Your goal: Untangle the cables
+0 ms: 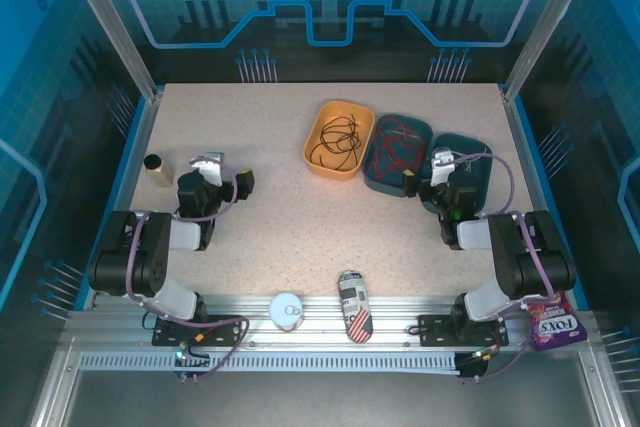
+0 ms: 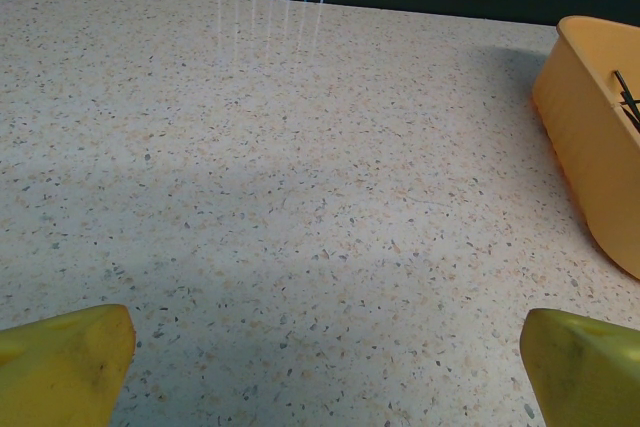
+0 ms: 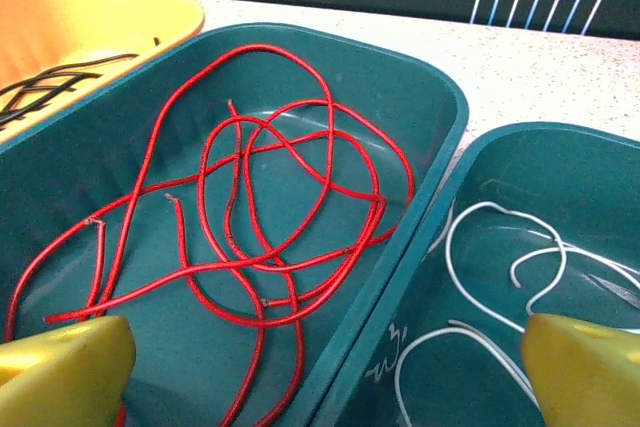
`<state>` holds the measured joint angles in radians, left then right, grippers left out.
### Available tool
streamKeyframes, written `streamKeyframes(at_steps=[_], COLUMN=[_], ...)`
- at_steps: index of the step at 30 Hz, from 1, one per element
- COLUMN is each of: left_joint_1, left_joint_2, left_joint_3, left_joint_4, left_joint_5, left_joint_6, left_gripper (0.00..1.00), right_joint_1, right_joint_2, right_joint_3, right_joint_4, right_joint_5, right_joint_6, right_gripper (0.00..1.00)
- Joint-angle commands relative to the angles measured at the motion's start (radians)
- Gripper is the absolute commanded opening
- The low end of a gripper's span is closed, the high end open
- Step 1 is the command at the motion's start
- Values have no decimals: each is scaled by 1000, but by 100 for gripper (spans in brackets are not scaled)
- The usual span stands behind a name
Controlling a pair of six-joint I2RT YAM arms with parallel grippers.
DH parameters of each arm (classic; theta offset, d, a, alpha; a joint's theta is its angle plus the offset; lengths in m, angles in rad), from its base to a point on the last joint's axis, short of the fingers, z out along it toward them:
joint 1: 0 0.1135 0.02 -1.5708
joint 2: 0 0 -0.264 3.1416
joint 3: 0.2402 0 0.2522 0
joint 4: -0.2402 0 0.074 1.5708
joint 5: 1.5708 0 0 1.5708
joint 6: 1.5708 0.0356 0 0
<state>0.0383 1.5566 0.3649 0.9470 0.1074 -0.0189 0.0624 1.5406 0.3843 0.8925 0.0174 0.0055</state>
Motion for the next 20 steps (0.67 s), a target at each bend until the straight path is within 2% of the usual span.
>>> streamKeyframes(at_steps=[1,20], left_joint_1=[11,5], left_joint_2=[-4,-4], left_joint_3=[7,11], left_joint_4=[0,-4], left_joint_5=[17,5], left_joint_6=[19,23], left_gripper=[99,99], right_joint_1=[-17,-17], right_joint_2=[3,3], right_joint_3=[15,16], right_joint_4=[0,1], right_joint_5=[-17,-17], right_joint_6=[-15,-15], right_gripper=[100,100])
